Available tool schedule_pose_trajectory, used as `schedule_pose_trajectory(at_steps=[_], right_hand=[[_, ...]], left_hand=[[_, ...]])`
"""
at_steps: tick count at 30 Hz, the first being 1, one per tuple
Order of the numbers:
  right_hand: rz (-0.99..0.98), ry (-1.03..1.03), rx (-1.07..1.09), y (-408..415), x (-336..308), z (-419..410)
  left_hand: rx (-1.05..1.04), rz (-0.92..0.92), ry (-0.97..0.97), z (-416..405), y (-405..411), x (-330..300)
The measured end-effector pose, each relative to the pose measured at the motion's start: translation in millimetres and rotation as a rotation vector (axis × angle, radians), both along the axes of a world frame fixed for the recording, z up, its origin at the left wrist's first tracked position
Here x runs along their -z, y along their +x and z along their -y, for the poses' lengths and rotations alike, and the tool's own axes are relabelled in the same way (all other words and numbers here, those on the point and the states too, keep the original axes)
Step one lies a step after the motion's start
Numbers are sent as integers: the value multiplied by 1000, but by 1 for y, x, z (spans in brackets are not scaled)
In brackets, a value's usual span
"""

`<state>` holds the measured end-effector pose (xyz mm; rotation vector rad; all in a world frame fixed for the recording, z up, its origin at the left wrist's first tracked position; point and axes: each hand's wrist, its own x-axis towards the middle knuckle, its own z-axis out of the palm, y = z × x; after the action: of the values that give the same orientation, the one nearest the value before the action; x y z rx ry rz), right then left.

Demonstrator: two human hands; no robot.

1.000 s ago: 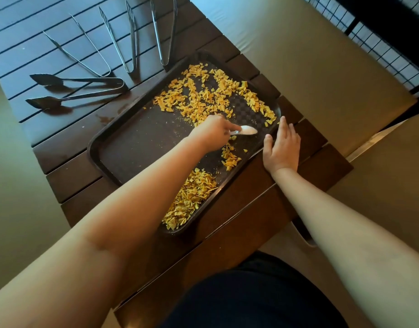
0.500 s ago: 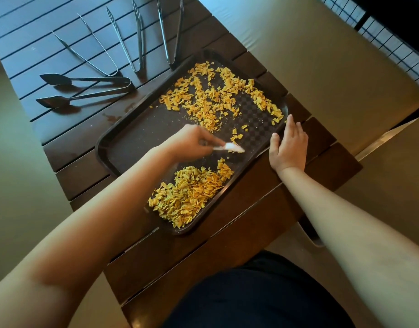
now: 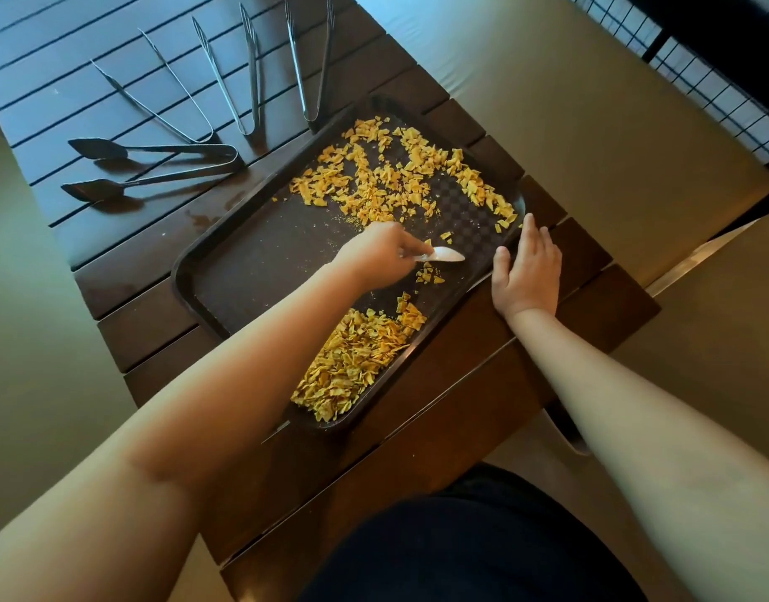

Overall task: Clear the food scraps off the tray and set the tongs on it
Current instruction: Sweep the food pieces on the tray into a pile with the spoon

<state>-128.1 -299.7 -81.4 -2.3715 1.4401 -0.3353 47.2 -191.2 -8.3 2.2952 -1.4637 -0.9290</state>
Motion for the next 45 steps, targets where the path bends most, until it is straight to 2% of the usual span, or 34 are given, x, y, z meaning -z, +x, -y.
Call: schedule_pose_trajectory(at_steps=[5, 12, 17, 23, 30, 33, 36, 39, 42, 45], right_hand=[[2, -5, -4, 0, 1, 0], [2, 11, 0, -1, 1, 0], [-6, 13, -2, -1, 1, -1], [0, 7, -2, -1, 2, 0], [-6, 6, -4, -1, 1, -1], [4, 6, -3, -1, 1, -1], [3, 12, -2, 0, 2, -1], [-5, 10, -2, 0, 2, -1], [-7, 14, 3, -1, 1, -1], [4, 15, 1, -1, 1, -1]], left_hand=[[26, -38, 55, -32, 19, 1], [-135, 19, -159, 1, 22, 5], [-79, -62, -29, 9, 10, 9], [-66, -150, 102, -34, 21, 3], [-23, -103, 223, -73, 33, -7], [-29, -103, 145, -68, 33, -13], [-124, -79, -19, -47, 30, -12], [-230, -40, -97, -23, 26, -5], [-241, -45, -71, -11, 24, 3], [-143, -92, 18, -14, 22, 5]])
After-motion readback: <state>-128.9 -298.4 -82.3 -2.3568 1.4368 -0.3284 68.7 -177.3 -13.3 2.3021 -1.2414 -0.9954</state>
